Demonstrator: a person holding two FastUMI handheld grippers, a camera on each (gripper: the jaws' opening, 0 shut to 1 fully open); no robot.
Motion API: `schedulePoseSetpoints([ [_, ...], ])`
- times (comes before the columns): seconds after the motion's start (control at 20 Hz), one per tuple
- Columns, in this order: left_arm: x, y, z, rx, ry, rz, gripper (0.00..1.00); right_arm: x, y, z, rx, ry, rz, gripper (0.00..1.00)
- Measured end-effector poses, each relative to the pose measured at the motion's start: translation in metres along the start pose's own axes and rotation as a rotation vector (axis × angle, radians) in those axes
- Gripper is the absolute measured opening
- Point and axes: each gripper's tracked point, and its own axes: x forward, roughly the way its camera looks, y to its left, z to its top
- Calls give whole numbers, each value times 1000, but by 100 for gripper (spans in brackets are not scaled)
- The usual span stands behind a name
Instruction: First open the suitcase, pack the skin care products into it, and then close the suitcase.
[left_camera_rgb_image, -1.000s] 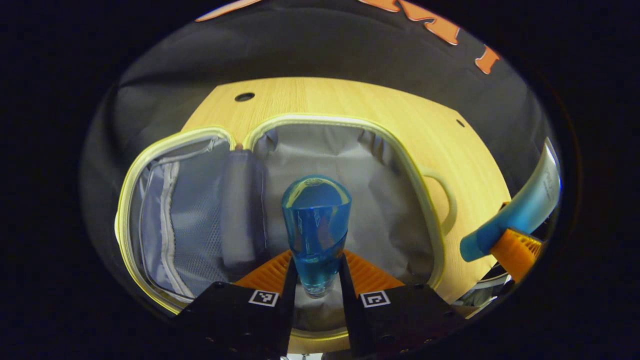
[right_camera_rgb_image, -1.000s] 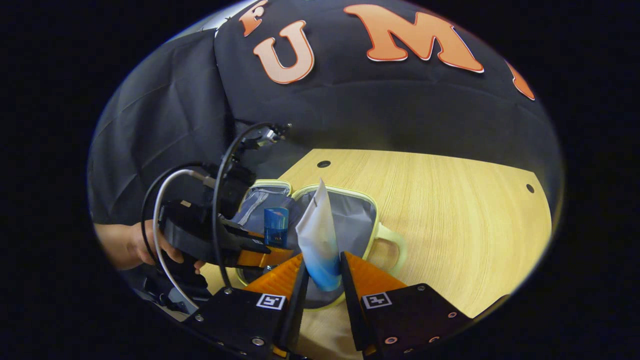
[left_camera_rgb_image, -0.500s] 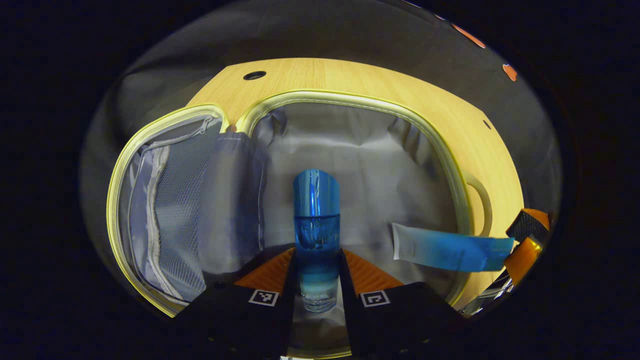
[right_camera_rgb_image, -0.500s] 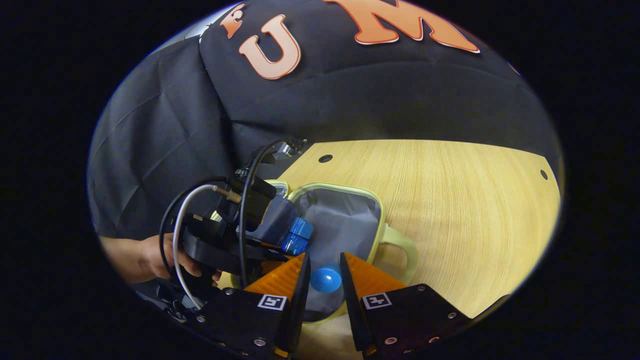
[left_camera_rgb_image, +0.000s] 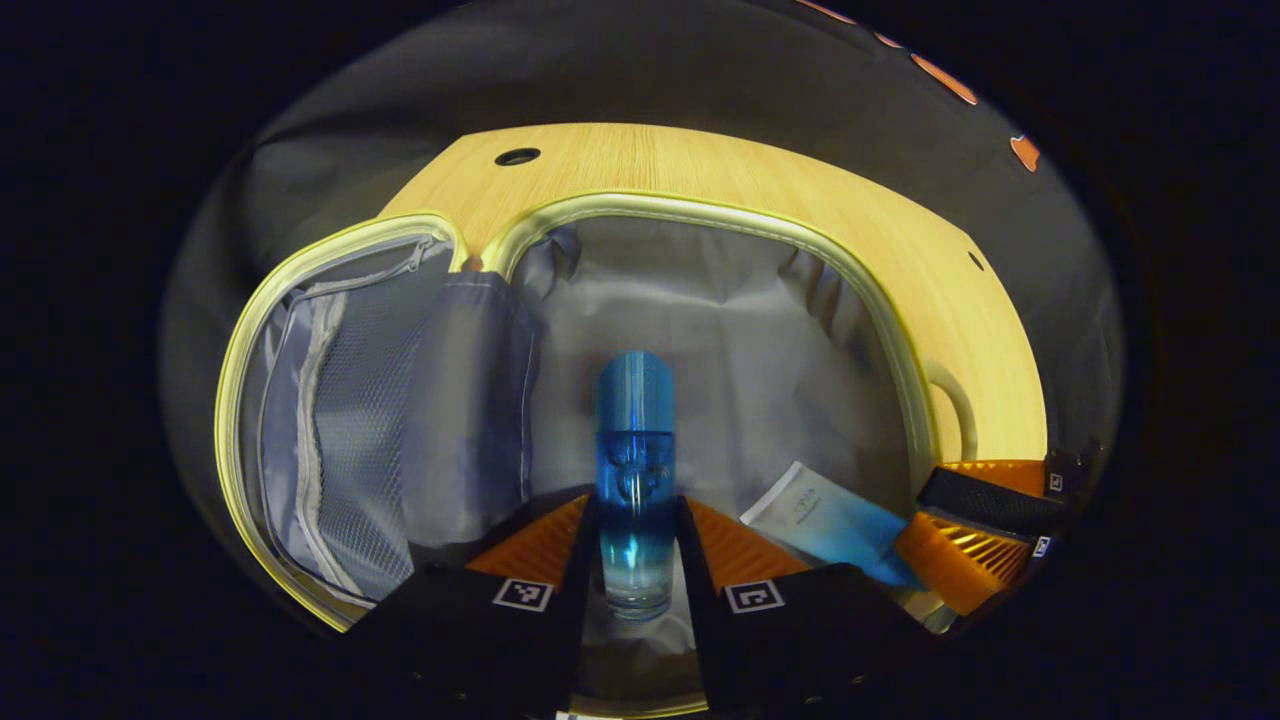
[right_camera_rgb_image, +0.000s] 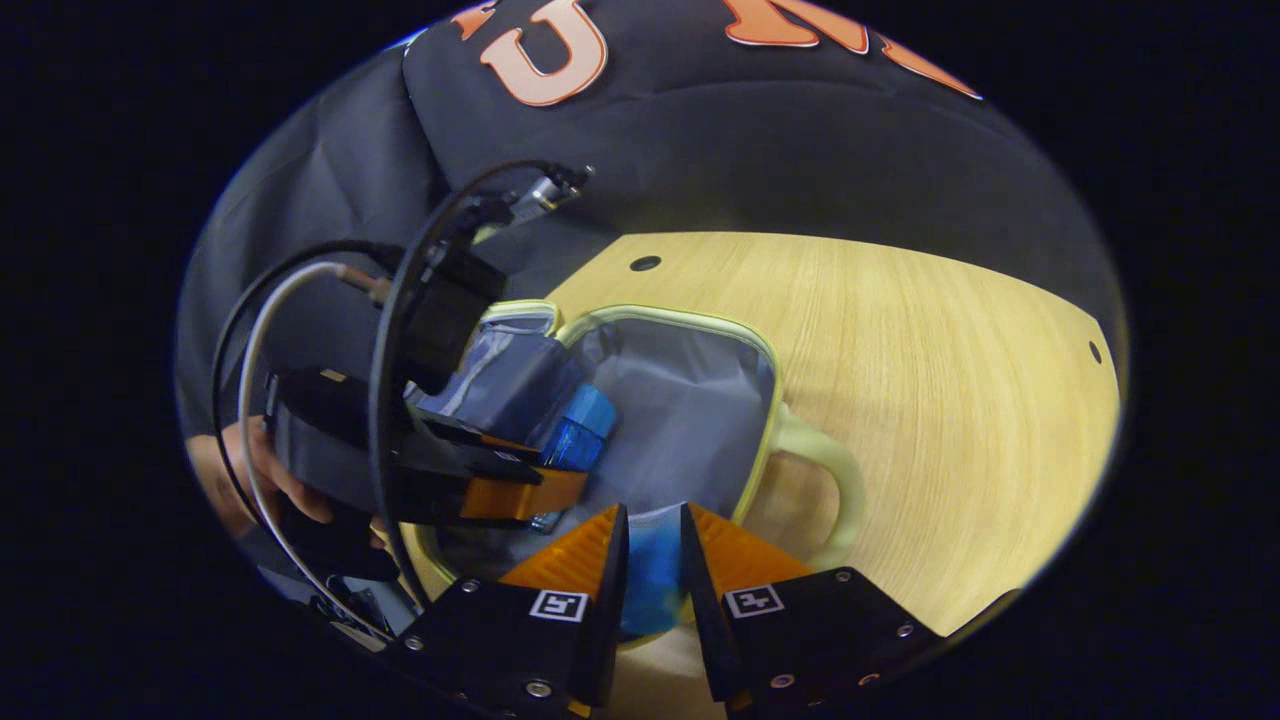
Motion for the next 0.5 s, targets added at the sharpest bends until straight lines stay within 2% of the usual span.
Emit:
schedulePoseSetpoints([
  [0.3,-14,3,3,-10,-39,-11,55,9,8,-1,26,29,0,36],
  [0.4,-21,1,4,-14,-62,-39,54,10,6,-1,12,28,-7,36],
  [0.5,-34,-1,8,-12,-94,-62,63,6,-1,10,8,4,-31,36],
])
